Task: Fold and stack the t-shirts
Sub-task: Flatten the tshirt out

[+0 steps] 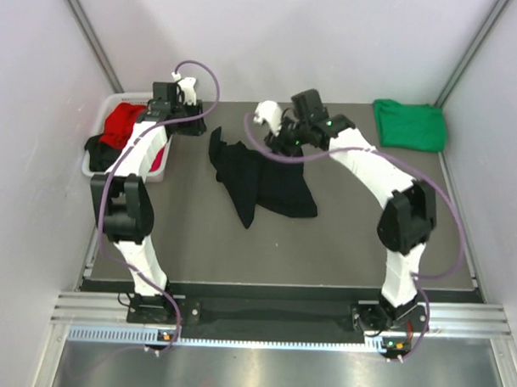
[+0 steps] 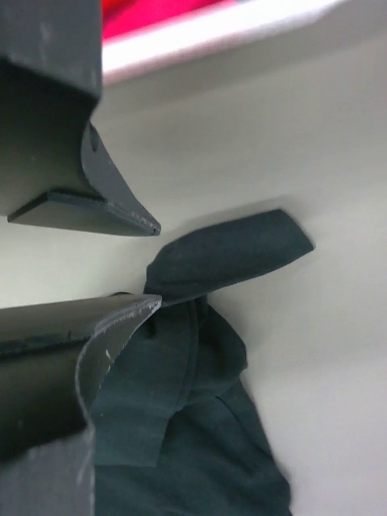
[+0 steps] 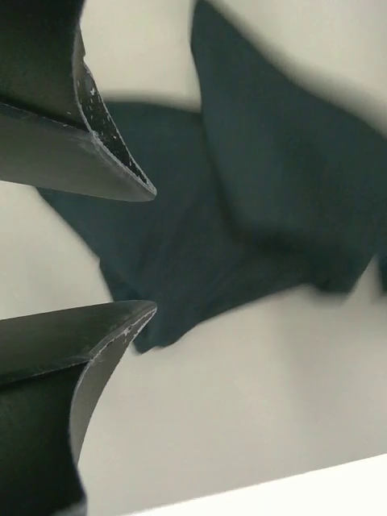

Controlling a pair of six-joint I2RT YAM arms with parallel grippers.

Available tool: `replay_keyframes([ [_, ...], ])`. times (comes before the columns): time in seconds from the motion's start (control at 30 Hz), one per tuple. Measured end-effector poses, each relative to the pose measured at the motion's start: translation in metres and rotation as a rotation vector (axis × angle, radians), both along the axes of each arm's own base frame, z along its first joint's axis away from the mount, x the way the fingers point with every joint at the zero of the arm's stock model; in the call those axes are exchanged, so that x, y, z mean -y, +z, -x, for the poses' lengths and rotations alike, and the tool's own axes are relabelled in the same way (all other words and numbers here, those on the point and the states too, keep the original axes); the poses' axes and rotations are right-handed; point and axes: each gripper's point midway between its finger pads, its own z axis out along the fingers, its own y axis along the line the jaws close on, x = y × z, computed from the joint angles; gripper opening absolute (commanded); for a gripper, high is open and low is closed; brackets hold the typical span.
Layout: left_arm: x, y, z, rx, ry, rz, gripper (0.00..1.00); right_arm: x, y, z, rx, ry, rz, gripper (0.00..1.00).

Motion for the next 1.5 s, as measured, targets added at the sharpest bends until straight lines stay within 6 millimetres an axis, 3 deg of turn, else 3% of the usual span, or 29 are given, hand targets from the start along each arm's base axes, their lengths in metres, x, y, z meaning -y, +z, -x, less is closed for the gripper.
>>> replay_keyframes([
  [0.07, 0.005, -0.014, -0.005, -0.034, -0.020, 0.013, 0.46, 0.018, -0.021, -0.035, -0.058, -0.095, -0.007, 0.54],
  [0.17, 0.018, -0.029, -0.006, -0.075, -0.066, 0.041, 0.53, 0.044, -0.063, -0.063, -0.149, -0.194, 0.015, 0.56],
  [0.27, 0.041, -0.034, -0.002, -0.097, -0.133, 0.072, 0.59, 0.054, -0.103, -0.060, -0.248, -0.220, 0.064, 0.57],
  [0.37, 0.074, -0.032, 0.002, -0.095, -0.219, 0.094, 0.61, 0.052, -0.128, -0.049, -0.321, -0.210, 0.094, 0.58],
  [0.53, 0.132, -0.040, 0.011, -0.102, -0.352, 0.083, 0.61, 0.049, -0.139, -0.041, -0.367, -0.201, 0.101, 0.59],
  [0.63, 0.148, -0.056, 0.014, -0.126, -0.382, 0.049, 0.59, 0.049, -0.140, -0.040, -0.373, -0.203, 0.099, 0.60],
  [0.77, 0.142, -0.085, 0.012, -0.188, -0.353, -0.015, 0.44, 0.050, -0.145, -0.040, -0.389, -0.210, 0.099, 0.57],
  [0.9, 0.128, -0.099, 0.011, -0.220, -0.322, -0.063, 0.37, 0.049, -0.159, -0.038, -0.435, -0.201, 0.094, 0.50],
  [0.93, 0.126, -0.099, 0.011, -0.223, -0.317, -0.069, 0.30, 0.049, -0.163, -0.036, -0.449, -0.197, 0.095, 0.43],
  [0.97, 0.124, -0.100, 0.011, -0.221, -0.314, -0.077, 0.00, 0.049, -0.166, -0.034, -0.461, -0.191, 0.094, 0.33],
  [1.0, 0.123, -0.100, 0.011, -0.221, -0.313, -0.080, 0.00, 0.050, -0.167, -0.033, -0.473, -0.187, 0.094, 0.14],
  [1.1, 0.121, -0.101, 0.011, -0.220, -0.323, -0.096, 0.00, 0.051, -0.167, -0.030, -0.492, -0.180, 0.085, 0.00],
  [1.3, 0.120, -0.088, 0.010, -0.185, -0.334, -0.111, 0.00, 0.056, -0.153, -0.040, -0.478, -0.195, 0.058, 0.00],
  [1.4, 0.118, -0.061, 0.002, -0.122, -0.329, -0.126, 0.00, 0.066, -0.125, -0.054, -0.421, -0.220, 0.027, 0.00],
  [1.5, 0.118, -0.014, -0.013, -0.006, -0.318, -0.130, 0.00, 0.082, -0.063, -0.071, -0.288, -0.245, -0.027, 0.00],
])
